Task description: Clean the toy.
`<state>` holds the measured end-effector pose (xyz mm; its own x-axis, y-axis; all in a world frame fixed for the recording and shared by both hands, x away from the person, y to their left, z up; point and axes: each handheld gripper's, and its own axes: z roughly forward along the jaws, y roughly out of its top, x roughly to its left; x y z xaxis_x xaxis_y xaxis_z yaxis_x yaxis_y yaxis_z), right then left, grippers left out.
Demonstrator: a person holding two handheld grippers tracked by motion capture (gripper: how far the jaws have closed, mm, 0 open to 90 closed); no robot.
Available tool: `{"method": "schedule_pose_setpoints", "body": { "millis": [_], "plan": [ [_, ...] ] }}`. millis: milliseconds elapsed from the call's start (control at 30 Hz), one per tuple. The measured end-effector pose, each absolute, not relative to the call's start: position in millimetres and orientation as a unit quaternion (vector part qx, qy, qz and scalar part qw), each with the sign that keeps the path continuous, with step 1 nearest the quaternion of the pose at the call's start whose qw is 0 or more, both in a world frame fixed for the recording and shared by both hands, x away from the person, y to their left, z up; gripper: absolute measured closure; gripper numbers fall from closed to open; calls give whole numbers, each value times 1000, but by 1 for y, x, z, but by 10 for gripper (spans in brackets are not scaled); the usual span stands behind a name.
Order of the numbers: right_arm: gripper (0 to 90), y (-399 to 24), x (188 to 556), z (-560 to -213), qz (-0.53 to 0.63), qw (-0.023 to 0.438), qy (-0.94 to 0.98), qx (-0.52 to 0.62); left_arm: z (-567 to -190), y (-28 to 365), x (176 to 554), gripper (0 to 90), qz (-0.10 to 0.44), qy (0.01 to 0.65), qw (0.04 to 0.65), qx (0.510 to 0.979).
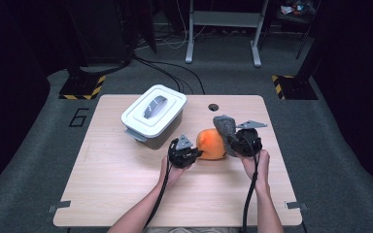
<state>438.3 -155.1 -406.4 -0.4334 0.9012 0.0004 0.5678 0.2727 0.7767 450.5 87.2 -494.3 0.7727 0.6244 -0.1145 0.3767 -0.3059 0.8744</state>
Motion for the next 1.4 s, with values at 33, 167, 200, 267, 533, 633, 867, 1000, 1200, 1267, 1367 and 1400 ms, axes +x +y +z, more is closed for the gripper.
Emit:
{"method": "schedule_pose_setpoints", "body": {
  "millis": [33,167,200,267,533,633,867,1000,1200,1267,1367,1400],
  "plan": [
    [750,-156,435,-404,373,224,763,478,-492,87,450,811,113,315,499,799],
    [750,-151,425,-394,390,222,768,457,-487,87,451,811,89,327,502,795],
    [750,-148,422,-391,398,212,767,455,-487,87,451,810,85,331,503,793],
    [750,-144,420,-389,405,205,771,447,-486,88,451,810,79,330,504,794],
    [750,-118,427,-401,384,201,794,427,-487,87,449,810,78,330,502,796],
    [751,-112,428,-405,362,226,796,429,-488,87,448,810,85,330,498,797],
    [753,-116,433,-411,346,244,789,445,-492,91,451,809,87,335,499,794],
    [753,-126,436,-416,347,236,781,463,-494,92,451,807,83,339,501,792],
    [753,-144,442,-426,336,239,770,487,-494,93,452,802,83,339,500,793],
    [753,-152,445,-430,326,238,766,501,-495,93,452,801,83,338,501,793],
    [753,-165,453,-442,315,224,760,522,-495,93,452,799,84,335,501,793],
    [753,-168,455,-445,314,222,759,525,-495,93,452,799,84,335,501,793]
  ]
}}
